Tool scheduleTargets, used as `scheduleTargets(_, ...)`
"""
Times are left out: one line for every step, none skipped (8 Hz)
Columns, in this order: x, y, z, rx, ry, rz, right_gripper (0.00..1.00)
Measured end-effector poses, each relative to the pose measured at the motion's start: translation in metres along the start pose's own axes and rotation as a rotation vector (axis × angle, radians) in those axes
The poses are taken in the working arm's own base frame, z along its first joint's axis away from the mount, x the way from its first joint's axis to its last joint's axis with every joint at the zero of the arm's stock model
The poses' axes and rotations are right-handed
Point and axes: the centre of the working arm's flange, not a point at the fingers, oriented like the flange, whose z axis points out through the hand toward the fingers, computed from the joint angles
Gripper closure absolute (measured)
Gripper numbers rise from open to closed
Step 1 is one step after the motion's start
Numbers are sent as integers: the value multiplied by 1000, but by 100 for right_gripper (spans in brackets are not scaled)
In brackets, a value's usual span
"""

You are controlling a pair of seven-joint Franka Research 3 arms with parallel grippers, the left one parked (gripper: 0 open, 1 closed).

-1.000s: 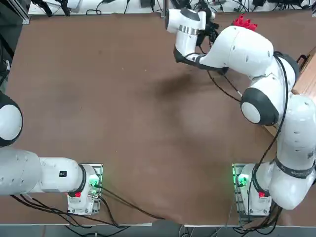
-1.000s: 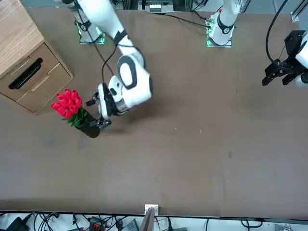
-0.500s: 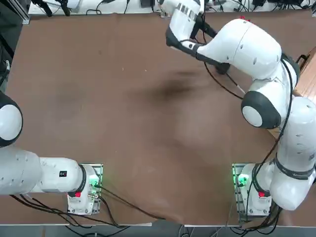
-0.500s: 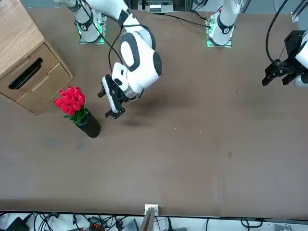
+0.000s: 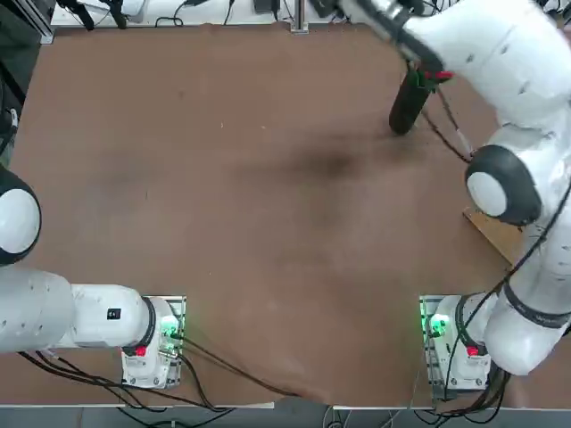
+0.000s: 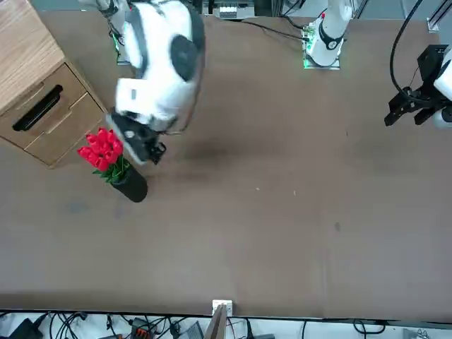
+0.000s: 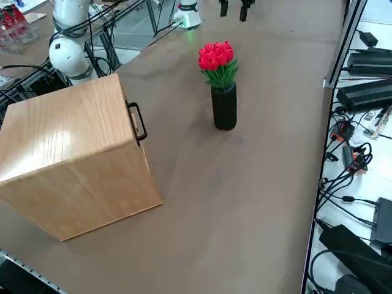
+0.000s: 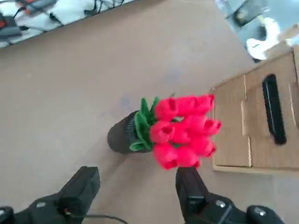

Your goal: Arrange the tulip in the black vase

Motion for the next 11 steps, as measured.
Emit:
scheduleTargets(28, 26, 1, 35, -52, -65, 0)
scheduleTargets(53, 48, 7, 65, -100, -121, 0)
scheduleTargets(78, 69, 17, 93, -141, -174, 0)
scheduleTargets(102, 89, 29, 113, -171, -229, 0)
scheduleTargets(120, 105, 42, 123, -189, -285, 0)
scheduleTargets(132, 114, 55, 125, -204, -336, 0)
scheduleTargets(141, 122, 66, 145, -228, -385, 0)
scheduleTargets(152, 132, 78, 185, -261, -422, 0)
scheduleTargets(168, 147, 91, 230, -285, -452, 0)
scheduleTargets(184, 165, 104, 274, -301, -487, 0)
scheduleTargets(198, 182, 117, 311, -315, -512, 0)
